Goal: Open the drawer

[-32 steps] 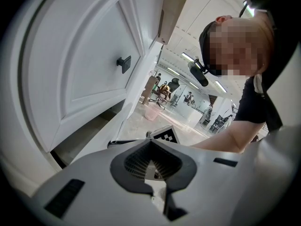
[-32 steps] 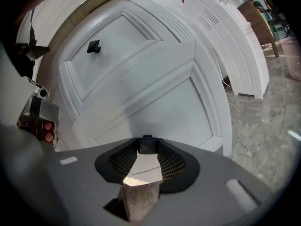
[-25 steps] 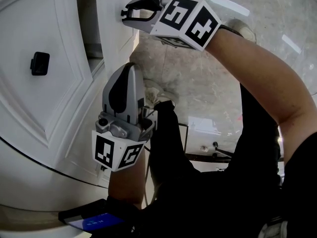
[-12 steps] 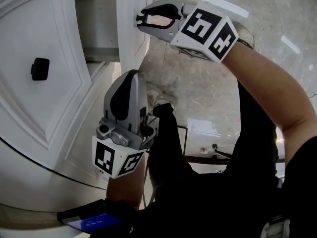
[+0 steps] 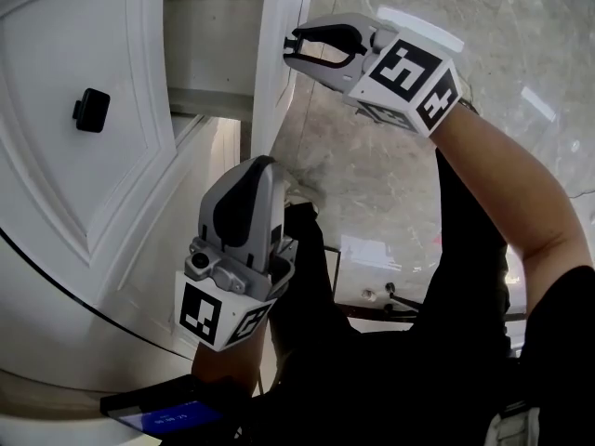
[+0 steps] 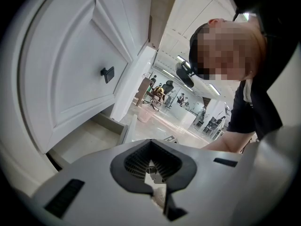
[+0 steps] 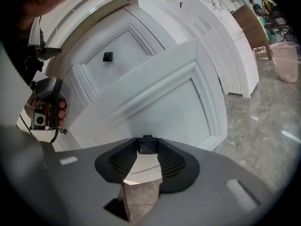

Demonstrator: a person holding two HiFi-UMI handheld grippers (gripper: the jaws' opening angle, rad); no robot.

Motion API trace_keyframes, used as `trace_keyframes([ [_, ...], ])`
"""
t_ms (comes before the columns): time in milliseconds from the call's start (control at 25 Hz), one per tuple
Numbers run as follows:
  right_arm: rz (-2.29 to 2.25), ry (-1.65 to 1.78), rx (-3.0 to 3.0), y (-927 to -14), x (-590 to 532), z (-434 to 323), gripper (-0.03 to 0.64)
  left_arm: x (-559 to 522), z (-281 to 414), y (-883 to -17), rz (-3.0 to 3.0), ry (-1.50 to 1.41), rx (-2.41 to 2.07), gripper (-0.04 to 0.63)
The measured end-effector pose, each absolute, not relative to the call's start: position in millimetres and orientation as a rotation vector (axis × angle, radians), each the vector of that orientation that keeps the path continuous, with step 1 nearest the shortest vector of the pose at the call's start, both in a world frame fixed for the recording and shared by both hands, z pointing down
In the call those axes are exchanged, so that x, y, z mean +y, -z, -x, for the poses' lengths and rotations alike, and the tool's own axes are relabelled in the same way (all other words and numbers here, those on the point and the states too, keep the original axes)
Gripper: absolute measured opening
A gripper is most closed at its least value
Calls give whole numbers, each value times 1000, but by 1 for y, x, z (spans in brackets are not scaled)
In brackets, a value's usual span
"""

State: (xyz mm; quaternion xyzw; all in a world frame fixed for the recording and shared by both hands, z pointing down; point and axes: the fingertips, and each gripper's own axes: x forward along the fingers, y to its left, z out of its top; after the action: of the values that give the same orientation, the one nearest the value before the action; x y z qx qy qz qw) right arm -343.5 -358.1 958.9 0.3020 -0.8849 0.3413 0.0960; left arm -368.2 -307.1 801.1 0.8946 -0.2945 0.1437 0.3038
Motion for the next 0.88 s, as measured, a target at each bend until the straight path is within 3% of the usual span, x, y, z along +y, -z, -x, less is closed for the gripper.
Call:
trace_keyframes([
  [880, -891, -1008, -2588, -962, -327, 311, 132, -291, 397, -788, -2402, -431, -847, -9],
])
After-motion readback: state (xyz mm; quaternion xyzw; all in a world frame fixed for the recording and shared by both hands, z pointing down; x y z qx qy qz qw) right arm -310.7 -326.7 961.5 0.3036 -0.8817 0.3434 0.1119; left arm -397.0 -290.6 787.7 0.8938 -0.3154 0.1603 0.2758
